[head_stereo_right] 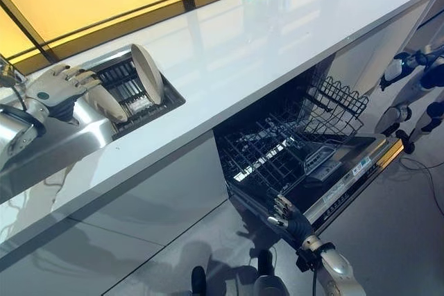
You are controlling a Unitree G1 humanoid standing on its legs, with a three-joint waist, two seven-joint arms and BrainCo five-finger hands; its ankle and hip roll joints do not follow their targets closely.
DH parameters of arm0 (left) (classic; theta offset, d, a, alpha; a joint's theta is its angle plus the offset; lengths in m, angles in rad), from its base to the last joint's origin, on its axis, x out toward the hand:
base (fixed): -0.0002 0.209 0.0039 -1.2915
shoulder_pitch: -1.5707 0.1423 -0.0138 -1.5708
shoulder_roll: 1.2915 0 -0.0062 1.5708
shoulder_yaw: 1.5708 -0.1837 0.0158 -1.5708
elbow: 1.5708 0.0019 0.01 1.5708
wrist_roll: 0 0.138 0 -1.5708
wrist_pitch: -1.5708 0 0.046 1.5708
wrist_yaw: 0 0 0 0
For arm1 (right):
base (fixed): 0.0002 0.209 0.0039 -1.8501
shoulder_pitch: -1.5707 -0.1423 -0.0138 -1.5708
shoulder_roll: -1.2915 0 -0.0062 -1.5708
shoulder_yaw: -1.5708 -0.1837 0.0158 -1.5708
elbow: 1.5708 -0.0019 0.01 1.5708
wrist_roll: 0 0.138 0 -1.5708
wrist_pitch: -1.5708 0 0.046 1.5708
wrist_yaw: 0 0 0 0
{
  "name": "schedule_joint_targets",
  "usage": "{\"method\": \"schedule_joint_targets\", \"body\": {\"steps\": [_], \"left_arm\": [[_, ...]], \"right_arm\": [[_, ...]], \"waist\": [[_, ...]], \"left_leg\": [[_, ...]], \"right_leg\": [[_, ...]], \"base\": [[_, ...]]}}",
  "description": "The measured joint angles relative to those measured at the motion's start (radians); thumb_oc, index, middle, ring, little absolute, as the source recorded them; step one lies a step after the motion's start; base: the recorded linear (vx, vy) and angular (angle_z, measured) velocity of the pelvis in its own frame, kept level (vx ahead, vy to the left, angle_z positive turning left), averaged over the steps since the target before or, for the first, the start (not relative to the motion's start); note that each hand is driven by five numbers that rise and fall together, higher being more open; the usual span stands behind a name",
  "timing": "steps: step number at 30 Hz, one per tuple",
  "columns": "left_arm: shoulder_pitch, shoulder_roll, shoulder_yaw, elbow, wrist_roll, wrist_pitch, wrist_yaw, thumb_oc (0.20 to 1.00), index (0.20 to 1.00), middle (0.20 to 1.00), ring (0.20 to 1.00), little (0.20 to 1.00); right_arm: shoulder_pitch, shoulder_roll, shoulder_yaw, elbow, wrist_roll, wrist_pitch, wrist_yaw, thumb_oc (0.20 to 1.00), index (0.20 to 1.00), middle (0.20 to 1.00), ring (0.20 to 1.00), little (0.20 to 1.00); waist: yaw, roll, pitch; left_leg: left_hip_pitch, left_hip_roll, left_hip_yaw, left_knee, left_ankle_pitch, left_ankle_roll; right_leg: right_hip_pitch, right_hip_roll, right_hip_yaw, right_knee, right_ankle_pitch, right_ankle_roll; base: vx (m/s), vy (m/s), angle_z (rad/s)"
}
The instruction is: Pick up plates and place into dishwasher.
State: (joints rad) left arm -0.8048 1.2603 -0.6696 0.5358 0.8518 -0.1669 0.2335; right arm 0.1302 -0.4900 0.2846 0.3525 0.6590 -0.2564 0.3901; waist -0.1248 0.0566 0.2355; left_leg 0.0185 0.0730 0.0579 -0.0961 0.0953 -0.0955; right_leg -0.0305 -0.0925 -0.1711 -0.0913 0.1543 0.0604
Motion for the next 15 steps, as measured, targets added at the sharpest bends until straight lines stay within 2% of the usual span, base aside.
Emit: {"method": "schedule_joint_targets", "body": {"steps": [9,15], "left_arm": [[-0.104,-0.031,-0.085,0.073,0.047,0.056,-0.003,1.0,1.0,1.0,1.0,1.0],[-0.194,-0.066,-0.134,0.152,0.119,0.119,-0.1,1.0,1.0,1.0,1.0,1.0]], "right_arm": [[-0.043,0.0,-0.004,0.001,0.042,-0.003,-0.029,1.0,1.0,1.0,1.0,1.0],[-0.085,0.001,-0.003,0.001,0.052,-0.007,-0.032,1.0,1.0,1.0,1.0,1.0]], "waist": [[-0.002,-0.024,0.069],[0.0,-0.048,0.107]], "left_leg": [[-0.032,-0.002,0.006,0.001,0.005,0.002],[-0.052,-0.004,0.021,0.001,0.005,0.003]], "right_leg": [[-0.035,-0.001,0.006,0.0,0.009,-0.001],[-0.062,-0.002,0.021,0.001,0.023,-0.006]], "base": [[-0.06,0.02,-0.02],[-0.05,0.002,-0.07]]}}
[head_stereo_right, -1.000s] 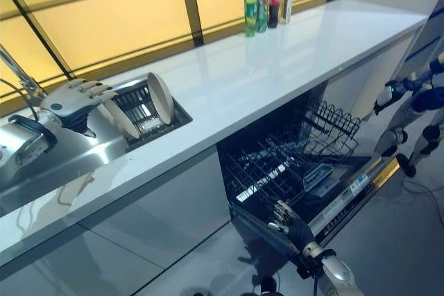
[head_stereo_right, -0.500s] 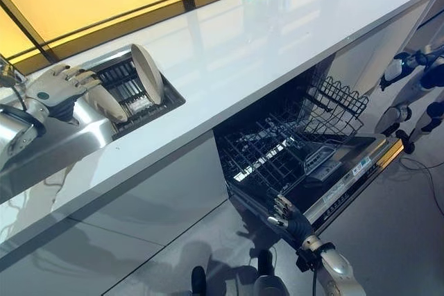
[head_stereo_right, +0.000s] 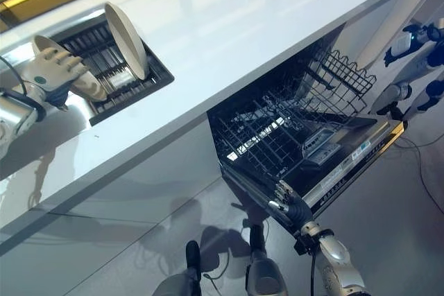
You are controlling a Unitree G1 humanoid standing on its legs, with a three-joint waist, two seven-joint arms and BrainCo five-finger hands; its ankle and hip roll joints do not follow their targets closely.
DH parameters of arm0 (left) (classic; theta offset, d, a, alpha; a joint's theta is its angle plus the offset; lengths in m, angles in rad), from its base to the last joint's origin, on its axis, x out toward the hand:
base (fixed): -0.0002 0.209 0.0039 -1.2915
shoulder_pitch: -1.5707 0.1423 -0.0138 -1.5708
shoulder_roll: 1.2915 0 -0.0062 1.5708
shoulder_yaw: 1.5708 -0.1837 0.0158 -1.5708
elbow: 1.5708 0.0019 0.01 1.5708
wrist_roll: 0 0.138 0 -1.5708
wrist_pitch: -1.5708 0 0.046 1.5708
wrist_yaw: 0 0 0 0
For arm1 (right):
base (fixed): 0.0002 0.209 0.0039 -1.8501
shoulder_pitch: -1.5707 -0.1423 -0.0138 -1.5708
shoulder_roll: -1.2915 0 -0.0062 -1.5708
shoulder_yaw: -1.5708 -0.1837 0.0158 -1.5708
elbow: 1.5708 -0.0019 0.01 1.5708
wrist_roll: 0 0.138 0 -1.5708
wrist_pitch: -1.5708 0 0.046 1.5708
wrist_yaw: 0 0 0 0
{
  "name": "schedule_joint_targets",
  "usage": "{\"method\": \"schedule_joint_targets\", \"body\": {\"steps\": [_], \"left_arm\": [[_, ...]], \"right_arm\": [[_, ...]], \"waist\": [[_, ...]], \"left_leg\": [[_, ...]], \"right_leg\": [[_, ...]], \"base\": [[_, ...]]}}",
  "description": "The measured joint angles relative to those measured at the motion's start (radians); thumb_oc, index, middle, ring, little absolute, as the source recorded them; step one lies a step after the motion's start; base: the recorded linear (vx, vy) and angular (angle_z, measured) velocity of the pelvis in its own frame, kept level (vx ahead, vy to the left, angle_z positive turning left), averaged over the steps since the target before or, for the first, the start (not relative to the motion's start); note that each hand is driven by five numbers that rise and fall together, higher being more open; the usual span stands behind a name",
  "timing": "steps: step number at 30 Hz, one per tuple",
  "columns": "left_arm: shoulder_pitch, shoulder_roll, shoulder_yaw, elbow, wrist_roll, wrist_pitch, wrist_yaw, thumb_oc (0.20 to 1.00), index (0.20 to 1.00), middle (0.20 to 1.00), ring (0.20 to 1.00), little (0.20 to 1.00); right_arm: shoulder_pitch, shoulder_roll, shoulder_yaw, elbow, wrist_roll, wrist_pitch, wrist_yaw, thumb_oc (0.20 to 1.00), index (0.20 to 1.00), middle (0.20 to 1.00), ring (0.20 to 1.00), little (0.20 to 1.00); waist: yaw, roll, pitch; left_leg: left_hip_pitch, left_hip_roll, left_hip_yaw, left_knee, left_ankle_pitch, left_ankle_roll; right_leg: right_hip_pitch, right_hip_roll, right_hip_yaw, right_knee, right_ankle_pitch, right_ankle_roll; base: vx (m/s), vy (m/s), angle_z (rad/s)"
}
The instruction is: Pick up plates and place into dishwasher.
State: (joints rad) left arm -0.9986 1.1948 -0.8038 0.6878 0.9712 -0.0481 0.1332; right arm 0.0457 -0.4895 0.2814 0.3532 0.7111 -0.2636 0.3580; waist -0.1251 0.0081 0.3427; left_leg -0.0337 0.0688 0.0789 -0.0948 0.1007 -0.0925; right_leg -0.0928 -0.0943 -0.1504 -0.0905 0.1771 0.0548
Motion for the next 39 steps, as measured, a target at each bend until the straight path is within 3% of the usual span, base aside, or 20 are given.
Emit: {"method": "schedule_joint_targets", "body": {"steps": [1,3,4,10,20,26,33,36,39], "left_arm": [[-0.002,-0.006,0.0,0.005,0.007,0.016,-0.023,1.0,1.0,1.0,1.0,1.0],[-0.005,-0.015,-0.001,0.009,0.031,0.031,-0.062,0.539,0.539,0.539,0.539,0.539],[-0.005,-0.016,-0.002,0.009,0.039,0.04,-0.074,0.2,0.2,0.2,0.2,0.2],[-0.014,-0.018,-0.005,0.024,0.066,0.075,-0.112,0.2,0.2,0.2,0.2,0.2],[-0.064,-0.025,-0.008,0.042,0.074,0.083,-0.104,0.2,0.2,0.2,0.2,0.2],[-0.056,-0.025,0.005,0.033,-0.141,0.107,-0.024,0.2,0.2,0.2,0.2,0.2],[0.204,-0.055,0.242,-0.186,-0.341,0.072,0.19,0.2,0.2,0.2,0.2,0.2],[0.341,-0.139,0.356,-0.304,-0.356,0.039,0.252,0.2,0.2,0.2,0.2,0.2],[0.401,-0.202,0.376,-0.428,-0.356,0.01,0.266,0.2,0.2,0.2,0.2,0.2]], "right_arm": [[-0.003,0.003,0.0,0.0,0.008,0.0,-0.004,1.0,1.0,1.0,1.0,1.0],[-0.014,0.003,0.0,0.0,0.009,-0.001,-0.013,1.0,1.0,1.0,1.0,1.0],[-0.017,0.003,0.0,0.0,0.009,-0.001,-0.018,1.0,1.0,1.0,1.0,1.0],[-0.022,0.008,-0.001,0.0,0.011,-0.01,-0.021,1.0,1.0,1.0,1.0,1.0],[-0.025,0.044,-0.035,-0.001,0.047,-0.023,-0.004,1.0,1.0,1.0,1.0,1.0],[-0.025,0.052,-0.035,-0.099,0.045,-0.05,0.001,1.0,1.0,1.0,1.0,1.0],[-0.034,0.037,-0.056,-0.298,-0.219,-0.179,-0.204,1.0,1.0,1.0,1.0,1.0],[-0.059,0.01,-0.078,-0.385,-0.408,-0.234,-0.34,1.0,1.0,1.0,1.0,1.0],[-0.134,-0.062,-0.082,-0.434,-0.592,-0.254,-0.474,1.0,1.0,1.0,1.0,1.0]], "waist": [[-0.003,-0.005,0.005],[-0.007,-0.01,0.012],[-0.007,-0.011,0.017],[-0.004,-0.012,0.026],[-0.027,-0.012,0.025],[-0.02,-0.011,0.016],[-0.014,-0.006,-0.096],[0.012,0.004,-0.151],[0.06,0.007,-0.179]], "left_leg": [[0.0,0.0,0.001,0.0,0.0,0.0],[0.001,0.0,0.002,0.0,0.0,0.0],[0.001,0.0,0.002,0.0,0.0,0.0],[0.001,0.0,0.001,0.0,-0.001,0.0],[0.044,0.002,0.001,-0.001,-0.003,-0.002],[0.08,0.004,-0.007,-0.001,-0.003,-0.003],[0.123,0.007,-0.01,-0.002,-0.014,-0.005],[0.136,0.007,-0.023,-0.002,-0.016,-0.005],[0.146,0.008,-0.032,-0.002,-0.017,-0.002]], "right_leg": [[0.0,0.0,0.001,0.0,0.0,0.0],[0.0,0.0,0.001,0.0,0.0,0.0],[0.0,0.0,0.001,0.0,0.0,0.0],[0.0,0.0,0.0,0.0,-0.001,0.001],[0.042,0.002,-0.001,0.0,-0.007,0.005],[0.083,0.002,-0.011,0.0,-0.011,0.004],[0.127,0.005,-0.013,-0.001,-0.02,0.002],[0.142,0.004,-0.015,-0.002,-0.03,0.003],[0.164,0.004,-0.024,-0.002,-0.031,0.003]], "base": [[0.0,0.0,0.0],[0.0,0.0,0.0],[0.0,0.0,0.0],[0.0,0.0,0.0],[0.03,-0.03,-0.01],[0.05,-0.058,0.05],[0.06,-0.059,0.01],[0.05,-0.07,0.04],[0.03,-0.101,0.11]]}}
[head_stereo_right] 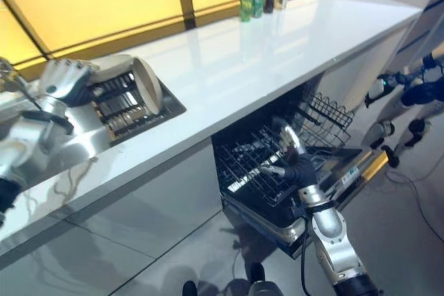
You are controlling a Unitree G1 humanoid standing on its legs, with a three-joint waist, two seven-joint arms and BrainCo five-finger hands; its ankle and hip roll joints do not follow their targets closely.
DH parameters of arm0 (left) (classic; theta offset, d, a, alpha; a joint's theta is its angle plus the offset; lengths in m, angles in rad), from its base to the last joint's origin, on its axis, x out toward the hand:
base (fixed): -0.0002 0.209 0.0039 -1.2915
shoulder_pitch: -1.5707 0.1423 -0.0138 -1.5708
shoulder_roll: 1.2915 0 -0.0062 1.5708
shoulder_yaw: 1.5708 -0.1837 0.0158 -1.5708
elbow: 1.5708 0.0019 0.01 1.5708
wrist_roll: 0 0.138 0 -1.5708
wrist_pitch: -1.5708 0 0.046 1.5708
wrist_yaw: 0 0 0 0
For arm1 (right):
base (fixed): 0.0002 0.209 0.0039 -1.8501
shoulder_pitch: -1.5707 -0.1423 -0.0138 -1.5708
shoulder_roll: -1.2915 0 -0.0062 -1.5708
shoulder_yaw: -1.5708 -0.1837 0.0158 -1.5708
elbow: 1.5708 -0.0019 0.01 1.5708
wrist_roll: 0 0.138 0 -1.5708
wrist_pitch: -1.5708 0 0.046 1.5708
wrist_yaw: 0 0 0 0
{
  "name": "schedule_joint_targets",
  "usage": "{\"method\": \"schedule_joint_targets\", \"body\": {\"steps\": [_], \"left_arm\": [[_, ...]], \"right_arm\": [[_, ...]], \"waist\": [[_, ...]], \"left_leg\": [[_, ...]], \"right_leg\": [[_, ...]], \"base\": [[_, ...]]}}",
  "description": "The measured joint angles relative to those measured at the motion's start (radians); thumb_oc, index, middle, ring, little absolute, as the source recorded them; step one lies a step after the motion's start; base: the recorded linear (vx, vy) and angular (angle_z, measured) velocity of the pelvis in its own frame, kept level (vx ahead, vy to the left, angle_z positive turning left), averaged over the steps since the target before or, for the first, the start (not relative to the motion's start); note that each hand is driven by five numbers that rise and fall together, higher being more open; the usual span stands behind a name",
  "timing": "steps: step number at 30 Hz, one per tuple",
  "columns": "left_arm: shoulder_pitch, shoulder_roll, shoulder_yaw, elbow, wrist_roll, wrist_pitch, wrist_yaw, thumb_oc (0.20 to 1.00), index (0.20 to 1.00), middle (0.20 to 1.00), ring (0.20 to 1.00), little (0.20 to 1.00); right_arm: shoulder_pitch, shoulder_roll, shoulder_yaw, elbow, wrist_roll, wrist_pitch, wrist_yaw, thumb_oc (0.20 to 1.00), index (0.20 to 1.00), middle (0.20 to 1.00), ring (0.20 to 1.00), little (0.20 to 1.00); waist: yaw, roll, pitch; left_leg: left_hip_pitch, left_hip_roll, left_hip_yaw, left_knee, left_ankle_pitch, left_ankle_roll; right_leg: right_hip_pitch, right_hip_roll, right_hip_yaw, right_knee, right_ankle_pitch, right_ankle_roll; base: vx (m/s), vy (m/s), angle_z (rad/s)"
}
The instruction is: Pick up plates and place into dishwasher.
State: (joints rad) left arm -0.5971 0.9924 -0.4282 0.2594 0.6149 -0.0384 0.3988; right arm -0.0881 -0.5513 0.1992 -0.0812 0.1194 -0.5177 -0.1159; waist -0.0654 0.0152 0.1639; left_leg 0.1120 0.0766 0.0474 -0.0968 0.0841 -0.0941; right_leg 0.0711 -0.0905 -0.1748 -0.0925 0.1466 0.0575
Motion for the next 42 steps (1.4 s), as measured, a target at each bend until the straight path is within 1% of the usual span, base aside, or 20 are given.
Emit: {"method": "schedule_joint_targets", "body": {"steps": [1,2,4,7,9,11,12,13,15,18,20,22,26,30,33,34,35,42], "left_arm": [[0.021,-0.021,0.012,-0.062,-0.003,-0.024,-0.005,0.2,0.2,0.2,0.2,0.2],[0.031,-0.043,0.029,-0.109,-0.01,-0.045,-0.012,0.2,0.2,0.2,0.2,0.2],[0.037,-0.062,0.039,-0.189,-0.029,-0.098,-0.031,0.2,0.2,0.2,0.2,0.2],[0.043,-0.117,0.071,-0.249,-0.134,-0.184,-0.087,0.2,0.2,0.2,0.2,0.2],[0.042,-0.13,0.071,-0.273,-0.203,-0.231,-0.148,0.2,0.2,0.2,0.2,0.2],[0.042,-0.143,0.064,-0.284,-0.282,-0.273,-0.21,0.2,0.2,0.2,0.2,0.2],[0.041,-0.148,0.06,-0.288,-0.304,-0.285,-0.236,0.2,0.2,0.2,0.2,0.2],[0.033,-0.158,0.049,-0.289,-0.336,-0.289,-0.268,0.2,0.2,0.2,0.2,0.2],[0.024,-0.159,0.033,-0.298,-0.379,-0.314,-0.317,0.2,0.2,0.2,0.2,0.2],[0.003,-0.149,0.005,-0.321,-0.46,-0.345,-0.385,0.2,0.2,0.2,0.2,0.2],[-0.024,-0.143,-0.024,-0.333,-0.501,-0.36,-0.417,0.2,0.2,0.2,0.2,0.2],[-0.054,-0.124,-0.056,-0.343,-0.534,-0.362,-0.444,0.2,0.2,0.2,0.2,0.2],[-0.088,-0.101,-0.072,-0.343,-0.568,-0.365,-0.479,0.2,0.2,0.2,0.2,0.2],[-0.117,-0.093,-0.103,-0.343,-0.592,-0.37,-0.493,0.2,0.2,0.2,0.2,0.2],[-0.117,-0.088,-0.105,-0.343,-0.598,-0.395,-0.494,0.2,0.2,0.2,0.2,0.2],[-0.117,-0.088,-0.105,-0.343,-0.598,-0.4,-0.494,0.2,0.2,0.2,0.2,0.2],[-0.117,-0.088,-0.105,-0.343,-0.598,-0.405,-0.494,0.2,0.2,0.2,0.2,0.2],[-0.132,-0.087,-0.105,-0.341,-0.587,-0.407,-0.484,0.2,0.2,0.2,0.2,0.2]], "right_arm": [[-0.046,-0.032,0.0,-0.003,-0.067,0.001,-0.057,1.0,1.0,1.0,1.0,1.0],[-0.08,-0.054,-0.003,-0.006,-0.106,0.002,-0.091,1.0,1.0,1.0,1.0,1.0],[-0.149,-0.073,-0.007,-0.009,-0.158,0.003,-0.143,1.0,1.0,1.0,1.0,1.0],[-0.231,-0.099,-0.005,-0.021,-0.24,0.005,-0.179,1.0,1.0,1.0,1.0,1.0],[-0.274,-0.115,0.01,-0.024,-0.29,0.028,-0.187,1.0,1.0,1.0,1.0,1.0],[-0.325,-0.14,0.02,-0.023,-0.336,0.051,-0.197,1.0,1.0,1.0,1.0,1.0],[-0.345,-0.147,0.027,-0.022,-0.348,0.062,-0.203,1.0,1.0,1.0,1.0,1.0],[-0.383,-0.174,0.057,-0.014,-0.367,0.082,-0.204,1.0,1.0,1.0,1.0,1.0],[-0.452,-0.221,0.097,0.015,-0.406,0.107,-0.198,1.0,1.0,1.0,1.0,1.0],[-0.528,-0.263,0.159,0.073,-0.436,0.148,-0.185,1.0,1.0,1.0,1.0,1.0],[-0.55,-0.276,0.182,0.102,-0.458,0.167,-0.171,1.0,1.0,1.0,1.0,1.0],[-0.582,-0.293,0.229,0.132,-0.464,0.176,-0.153,1.0,1.0,1.0,1.0,1.0],[-0.627,-0.295,0.276,0.184,-0.466,0.185,-0.122,1.0,1.0,1.0,1.0,1.0],[-0.669,-0.296,0.32,0.221,-0.461,0.198,-0.045,1.0,1.0,1.0,1.0,1.0],[-0.675,-0.301,0.349,0.225,-0.439,0.201,0.016,1.0,1.0,1.0,1.0,1.0],[-0.675,-0.301,0.354,0.229,-0.426,0.201,0.03,0.903,0.903,0.903,0.903,0.903],[-0.675,-0.301,0.358,0.237,-0.41,0.201,0.044,0.2,0.2,0.2,0.2,0.2],[-0.675,-0.283,0.359,0.261,-0.296,0.216,0.107,0.2,0.2,0.2,0.2,0.2]], "waist": [[0.012,-0.003,-0.02],[0.026,-0.004,-0.029],[0.051,-0.008,-0.051],[0.061,-0.012,-0.069],[0.062,-0.015,-0.073],[0.061,-0.019,-0.077],[0.073,-0.021,-0.079],[0.076,-0.022,-0.082],[0.08,-0.028,-0.087],[0.082,-0.041,-0.098],[0.086,-0.05,-0.106],[0.087,-0.057,-0.111],[0.086,-0.06,-0.115],[0.086,-0.057,-0.118],[0.086,-0.056,-0.129],[0.086,-0.057,-0.132],[0.086,-0.057,-0.135],[0.084,-0.052,-0.142]], "left_leg": [[0.0,0.001,-0.002,0.0,-0.001,0.001],[0.001,0.0,-0.005,0.0,0.0,0.001],[0.001,0.001,-0.023,0.0,0.002,0.0],[0.002,0.0,-0.035,0.0,0.009,0.001],[0.003,-0.001,-0.05,0.0,0.012,0.003],[0.003,-0.002,-0.051,0.0,0.014,0.003],[0.004,0.0,-0.053,0.0,0.014,0.003],[0.01,-0.001,-0.052,0.0,0.014,0.003],[0.017,0.0,-0.053,0.0,0.014,0.003],[0.017,-0.001,-0.062,0.0,0.015,0.003],[0.017,-0.001,-0.066,0.0,0.015,0.003],[0.017,-0.002,-0.076,0.0,0.015,0.003],[0.017,-0.003,-0.078,0.0,0.015,0.004],[0.016,-0.003,-0.08,0.0,0.015,0.004],[0.016,-0.003,-0.082,0.0,0.015,0.004],[0.016,-0.003,-0.083,0.0,0.015,0.004],[0.016,-0.003,-0.084,0.0,0.015,0.004],[0.017,-0.002,-0.087,0.0,0.015,0.003]], "right_leg": [[0.002,0.0,-0.001,-0.001,0.0,0.0],[0.004,0.0,-0.003,-0.004,-0.001,0.0],[0.011,0.0,-0.013,-0.004,-0.002,-0.001],[0.024,-0.001,-0.032,-0.004,-0.006,-0.001],[0.031,-0.002,-0.039,-0.004,-0.006,-0.001],[0.032,-0.002,-0.04,-0.004,-0.006,-0.001],[0.036,-0.001,-0.043,-0.004,-0.005,-0.001],[0.039,-0.001,-0.045,-0.004,-0.005,-0.001],[0.05,-0.001,-0.049,-0.004,-0.007,-0.002],[0.055,-0.002,-0.054,-0.004,-0.008,-0.002],[0.057,-0.002,-0.057,-0.004,-0.009,-0.002],[0.06,-0.003,-0.061,-0.004,-0.01,-0.002],[0.061,-0.003,-0.062,-0.004,-0.01,-0.002],[0.063,-0.003,-0.067,-0.004,-0.011,-0.003],[0.064,-0.003,-0.072,-0.004,-0.014,-0.003],[0.065,-0.003,-0.072,-0.004,-0.015,-0.003],[0.066,-0.003,-0.073,-0.004,-0.016,-0.002],[0.067,-0.002,-0.075,-0.004,-0.016,-0.002]], "base": [[0.02,-0.103,0.13],[0.01,-0.097,0.11],[0.0,-0.099,0.16],[-0.01,-0.113,0.22],[0.0,-0.071,0.14],[0.0,-0.075,0.07],[0.0,-0.092,0.01],[0.0,-0.059,0.0],[0.0,-0.049,0.03],[0.0,-0.033,0.08],[0.01,-0.028,0.07],[0.0,-0.02,0.08],[0.0,-0.005,0.01],[0.0,0.006,0.02],[0.01,0.008,0.02],[0.0,0.01,0.04],[0.0,0.009,0.03],[0.0,0.0,0.0]]}}
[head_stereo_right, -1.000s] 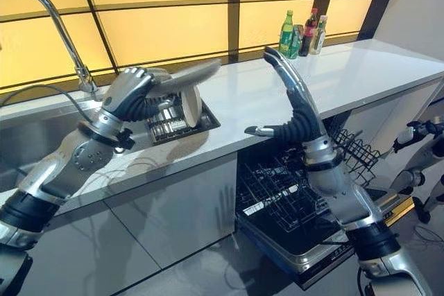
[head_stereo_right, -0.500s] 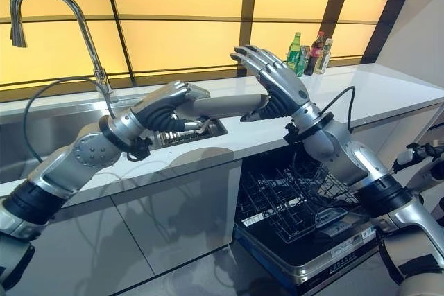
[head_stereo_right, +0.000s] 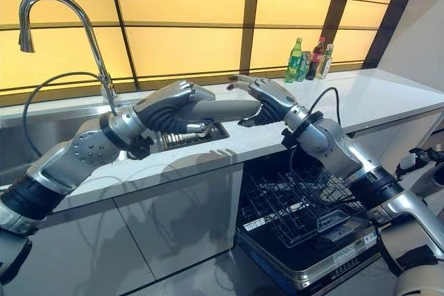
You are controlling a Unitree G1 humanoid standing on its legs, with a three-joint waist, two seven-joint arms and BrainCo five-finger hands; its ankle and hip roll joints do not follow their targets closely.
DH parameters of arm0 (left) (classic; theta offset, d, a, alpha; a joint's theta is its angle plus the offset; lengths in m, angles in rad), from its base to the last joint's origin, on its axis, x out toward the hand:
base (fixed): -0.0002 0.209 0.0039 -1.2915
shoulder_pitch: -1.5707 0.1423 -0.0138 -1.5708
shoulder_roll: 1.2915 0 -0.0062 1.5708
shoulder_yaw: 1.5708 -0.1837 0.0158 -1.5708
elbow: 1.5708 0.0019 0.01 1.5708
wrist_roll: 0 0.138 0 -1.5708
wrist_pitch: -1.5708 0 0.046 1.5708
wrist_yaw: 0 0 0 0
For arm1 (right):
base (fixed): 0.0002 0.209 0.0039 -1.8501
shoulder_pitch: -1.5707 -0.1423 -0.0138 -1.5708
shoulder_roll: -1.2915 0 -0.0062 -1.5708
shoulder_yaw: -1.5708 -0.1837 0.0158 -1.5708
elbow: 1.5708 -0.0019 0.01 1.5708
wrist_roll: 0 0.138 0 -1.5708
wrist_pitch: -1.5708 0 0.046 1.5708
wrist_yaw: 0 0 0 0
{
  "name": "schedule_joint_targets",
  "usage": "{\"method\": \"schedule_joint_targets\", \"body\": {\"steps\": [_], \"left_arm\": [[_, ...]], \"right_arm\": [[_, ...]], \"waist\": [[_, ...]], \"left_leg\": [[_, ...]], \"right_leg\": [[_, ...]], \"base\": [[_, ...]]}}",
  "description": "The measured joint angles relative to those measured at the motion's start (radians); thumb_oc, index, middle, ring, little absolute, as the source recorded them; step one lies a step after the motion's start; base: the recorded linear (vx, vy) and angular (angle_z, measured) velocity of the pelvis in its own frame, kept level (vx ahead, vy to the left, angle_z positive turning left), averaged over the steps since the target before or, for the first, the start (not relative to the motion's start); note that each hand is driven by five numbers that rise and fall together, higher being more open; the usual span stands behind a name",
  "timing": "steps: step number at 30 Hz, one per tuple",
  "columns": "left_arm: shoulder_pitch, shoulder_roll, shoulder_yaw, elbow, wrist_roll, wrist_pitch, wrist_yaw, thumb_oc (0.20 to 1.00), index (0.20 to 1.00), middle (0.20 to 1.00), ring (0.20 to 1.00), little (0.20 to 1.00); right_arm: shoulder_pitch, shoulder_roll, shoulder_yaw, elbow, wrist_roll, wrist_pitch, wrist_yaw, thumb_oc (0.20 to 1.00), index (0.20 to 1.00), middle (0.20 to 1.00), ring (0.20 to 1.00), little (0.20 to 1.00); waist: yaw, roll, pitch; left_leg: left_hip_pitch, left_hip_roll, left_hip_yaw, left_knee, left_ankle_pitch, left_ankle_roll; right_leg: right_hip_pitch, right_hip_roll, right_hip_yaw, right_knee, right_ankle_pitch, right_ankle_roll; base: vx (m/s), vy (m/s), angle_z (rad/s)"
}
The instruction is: Pick up plates and place into dishwasher.
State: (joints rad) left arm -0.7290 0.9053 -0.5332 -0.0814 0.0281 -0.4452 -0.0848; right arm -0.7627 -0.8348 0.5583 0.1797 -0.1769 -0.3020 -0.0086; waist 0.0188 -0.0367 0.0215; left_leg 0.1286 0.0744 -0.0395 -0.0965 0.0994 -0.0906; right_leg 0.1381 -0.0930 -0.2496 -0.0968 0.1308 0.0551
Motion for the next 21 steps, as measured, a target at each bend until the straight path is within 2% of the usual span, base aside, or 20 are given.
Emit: {"method": "schedule_joint_targets", "body": {"steps": [8,14,15,16,21], "left_arm": [[-0.016,-0.002,0.0,0.009,0.036,0.004,0.006,0.2,0.2,0.2,0.2,0.2],[-0.016,-0.02,0.0,0.009,0.039,0.02,0.005,0.2,0.2,0.2,0.2,0.2],[-0.016,-0.024,0.0,0.009,0.045,0.022,0.005,0.244,0.244,0.244,0.244,0.244],[-0.016,-0.028,0.0,0.008,0.055,0.026,0.004,1.0,1.0,1.0,1.0,1.0],[-0.015,-0.038,0.007,0.028,0.14,0.075,0.096,1.0,1.0,1.0,1.0,1.0]], "right_arm": [[0.005,0.031,-0.003,0.029,0.077,0.001,0.013,0.2,0.2,0.2,0.2,0.2],[0.055,0.059,-0.049,0.026,0.113,0.0,0.005,0.2,0.2,0.2,0.2,0.2],[0.067,0.067,-0.06,0.026,0.12,-0.001,0.005,0.2,0.2,0.2,0.2,0.2],[0.082,0.074,-0.072,0.024,0.122,-0.004,0.005,0.2,0.2,0.2,0.2,0.2],[0.196,0.081,-0.133,0.01,0.122,-0.007,-0.016,0.2,0.2,0.2,0.2,0.2]], "waist": [[-0.003,0.012,-0.018],[-0.004,0.014,-0.02],[-0.004,0.014,-0.02],[-0.004,0.014,-0.02],[-0.006,0.016,-0.019]], "left_leg": [[0.0,0.001,0.0,0.0,0.0,0.0],[0.001,0.001,0.002,0.0,0.0,0.0],[0.002,0.001,0.004,0.0,0.0,0.0],[0.002,0.002,0.005,0.0,0.0,0.0],[0.002,0.001,0.01,0.0,0.0,0.0]], "right_leg": [[0.0,0.001,0.001,0.0,0.0,0.0],[0.0,0.001,0.003,0.0,0.0,0.0],[0.0,0.001,0.005,0.0,0.0,0.0],[0.0,0.002,0.006,0.0,0.0,0.0],[-0.003,0.003,0.024,0.0,0.0,0.0]], "base": [[0.0,0.0,0.0],[0.0,0.0,0.0],[0.02,0.004,-0.03],[0.02,0.002,-0.03],[0.02,0.0,-0.02]]}}
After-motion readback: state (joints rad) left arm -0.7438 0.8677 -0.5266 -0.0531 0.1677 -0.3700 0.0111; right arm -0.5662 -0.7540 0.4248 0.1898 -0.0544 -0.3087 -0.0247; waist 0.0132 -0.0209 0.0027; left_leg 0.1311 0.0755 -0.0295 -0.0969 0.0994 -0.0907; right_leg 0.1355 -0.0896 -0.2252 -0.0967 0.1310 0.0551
